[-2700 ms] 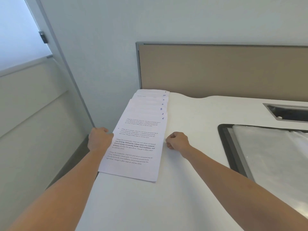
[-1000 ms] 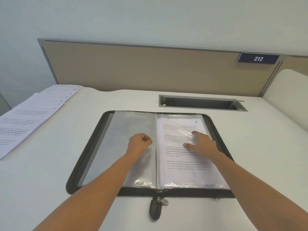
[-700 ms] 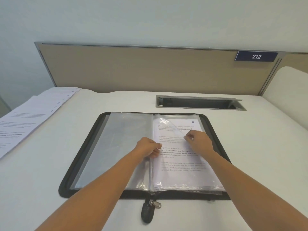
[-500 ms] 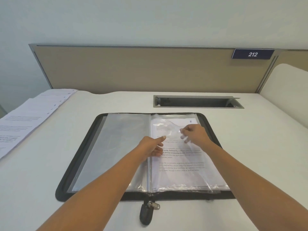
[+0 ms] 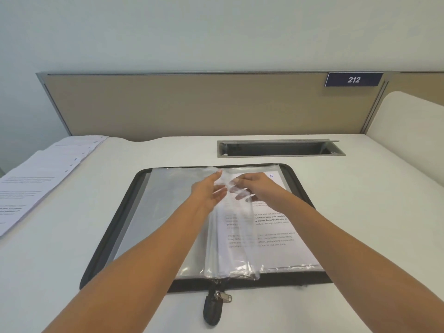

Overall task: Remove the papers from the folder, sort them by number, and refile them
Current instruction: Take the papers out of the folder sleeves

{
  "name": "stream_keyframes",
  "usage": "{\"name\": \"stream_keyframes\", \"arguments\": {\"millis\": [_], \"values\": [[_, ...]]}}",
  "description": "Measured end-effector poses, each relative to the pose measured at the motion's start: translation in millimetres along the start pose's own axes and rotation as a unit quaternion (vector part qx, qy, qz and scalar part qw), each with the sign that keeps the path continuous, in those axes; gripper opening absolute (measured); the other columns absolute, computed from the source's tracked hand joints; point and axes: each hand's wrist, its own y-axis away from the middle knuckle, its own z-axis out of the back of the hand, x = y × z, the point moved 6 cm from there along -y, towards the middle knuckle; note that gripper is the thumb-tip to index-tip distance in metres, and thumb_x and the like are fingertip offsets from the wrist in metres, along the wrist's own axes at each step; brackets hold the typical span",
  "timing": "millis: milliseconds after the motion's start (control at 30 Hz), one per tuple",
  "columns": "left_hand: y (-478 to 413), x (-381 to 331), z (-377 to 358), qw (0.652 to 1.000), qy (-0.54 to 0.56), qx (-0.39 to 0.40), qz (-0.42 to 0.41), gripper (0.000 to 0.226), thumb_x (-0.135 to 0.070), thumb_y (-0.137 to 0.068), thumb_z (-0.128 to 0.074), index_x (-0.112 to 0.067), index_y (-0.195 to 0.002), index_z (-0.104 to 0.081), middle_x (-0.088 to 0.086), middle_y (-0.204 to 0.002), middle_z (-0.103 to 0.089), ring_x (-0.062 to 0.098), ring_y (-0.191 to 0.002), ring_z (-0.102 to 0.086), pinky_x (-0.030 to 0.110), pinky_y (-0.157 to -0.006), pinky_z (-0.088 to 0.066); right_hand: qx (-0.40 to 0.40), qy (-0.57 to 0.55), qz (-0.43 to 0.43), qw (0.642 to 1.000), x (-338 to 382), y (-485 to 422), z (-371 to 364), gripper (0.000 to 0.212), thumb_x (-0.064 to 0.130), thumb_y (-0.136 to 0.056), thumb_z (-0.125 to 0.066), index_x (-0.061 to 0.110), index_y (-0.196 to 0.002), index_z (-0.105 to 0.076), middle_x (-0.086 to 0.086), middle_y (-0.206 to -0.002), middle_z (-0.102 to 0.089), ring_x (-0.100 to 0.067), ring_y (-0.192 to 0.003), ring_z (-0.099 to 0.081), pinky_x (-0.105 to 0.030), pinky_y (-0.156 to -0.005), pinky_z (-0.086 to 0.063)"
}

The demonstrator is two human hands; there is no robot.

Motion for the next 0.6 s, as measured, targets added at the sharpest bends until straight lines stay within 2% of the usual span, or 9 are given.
{"name": "stream_keyframes", "arguments": {"millis": [67, 133, 200, 267, 367, 467, 533, 600], "values": [[-2.8, -14.9, 13.4, 0.998, 0.013, -0.034, -0.043, 0.013, 0.006, -0.082, -0.064, 0.0, -0.077, -0.054, 0.014, -0.075, -0.056, 0.018, -0.057, -0.057, 0.019, -0.042, -0.051, 0.028, -0.015, 0.013, 0.999, 1.9, -1.6, -9.3, 0.031, 0.028, -0.097, -0.05, 0.004, -0.111, -0.063, -0.011, -0.112, -0.067, -0.017, -0.079, -0.065, -0.022, -0.067, -0.046], [-5.6, -31.5, 30.2, 0.996, 0.005, -0.053, -0.076, 0.017, 0.016, -0.081, -0.059, 0.001, -0.076, -0.053, 0.014, -0.071, -0.056, 0.014, -0.043, -0.059, 0.018, -0.04, -0.05, 0.044, -0.015, 0.021, 0.999, 0.6, -1.8, -15.5, 0.033, 0.033, -0.098, -0.046, 0.008, -0.107, -0.065, -0.005, -0.107, -0.068, -0.016, -0.084, -0.064, -0.023, -0.071, -0.046], [-10.6, -48.7, 49.7, 0.994, -0.028, -0.048, -0.09, 0.019, 0.017, -0.084, -0.054, 0.0, -0.093, -0.053, 0.014, -0.073, -0.057, 0.009, -0.036, -0.058, 0.017, -0.042, -0.051, 0.031, -0.008, 0.014, 0.999, -5.2, -3.2, -16.0, 0.029, 0.032, -0.098, -0.046, 0.011, -0.101, -0.065, 0.0, -0.1, -0.068, -0.014, -0.081, -0.062, -0.022, -0.07, -0.046], [-15.9, -66.8, 72.6, 0.991, -0.088, -0.048, -0.093, 0.029, 0.016, -0.087, -0.05, -0.003, -0.109, -0.05, 0.014, -0.076, -0.058, 0.008, -0.037, -0.06, 0.017, -0.044, -0.052, 0.019, 0.029, -0.002, 0.999, -15.7, -6.1, -15.9, 0.023, 0.03, -0.097, -0.049, 0.012, -0.097, -0.065, 0.002, -0.096, -0.066, -0.011, -0.077, -0.06, -0.021, -0.068, -0.046], [-21.4, -94.7, 106.8, 0.97, -0.198, -0.087, -0.114, 0.033, 0.017, -0.086, -0.052, -0.001, -0.113, -0.051, 0.018, -0.085, -0.063, 0.009, -0.038, -0.061, 0.017, -0.042, -0.051, 0.031, 0.106, -0.019, 0.994, -33.0, -9.5, -24.6, 0.018, 0.027, -0.092, -0.059, 0.013, -0.1, -0.066, -0.001, -0.095, -0.064, -0.01, -0.075, -0.058, -0.022, -0.07, -0.047], [-27.9, -117.9, 132.2, 0.941, -0.27, -0.14, -0.151, 0.033, 0.016, -0.084, -0.056, 0.001, -0.112, -0.054, 0.022, -0.099, -0.061, 0.012, -0.043, -0.062, 0.016, -0.041, -0.05, 0.065, 0.159, -0.004, 0.985, -32.5, -8.5, -44.4, 0.022, 0.027, -0.091, -0.06, 0.015, -0.108, -0.066, 0.002, -0.094, -0.062, -0.012, -0.081, -0.056, -0.02, -0.072, -0.047], [-33.3, -129.8, 143.6, 0.914, -0.321, -0.179, -0.175, 0.035, 0.014, -0.082, -0.059, 0.001, -0.114, -0.057, 0.021, -0.103, -0.06, 0.016, -0.05, -0.064, 0.019, -0.045, -0.053, 0.083, 0.171, 0.014, 0.982, -26.5, -10.2, -58.0, 0.024, 0.028, -0.092, -0.059, 0.017, -0.112, -0.065, 0.001, -0.107, -0.062, -0.013, -0.093, -0.057, -0.02, -0.076, -0.046], [-36.4, -139.5, 149.2, 0.862, -0.399, -0.232, -0.207, 0.037, 0.009, -0.08, -0.061, -0.003, -0.115, -0.059, 0.019, -0.112, -0.062, 0.029, -0.081, -0.067, 0.031, -0.072, -0.058, 0.101, 0.192, 0.036, 0.976, -22.0, -13.8, -70.1, 0.028, 0.03, -0.092, -0.059, 0.019, -0.117, -0.063, -0.002, -0.123, -0.059, -0.014, -0.111, -0.054, -0.022, -0.085, -0.042]]}}
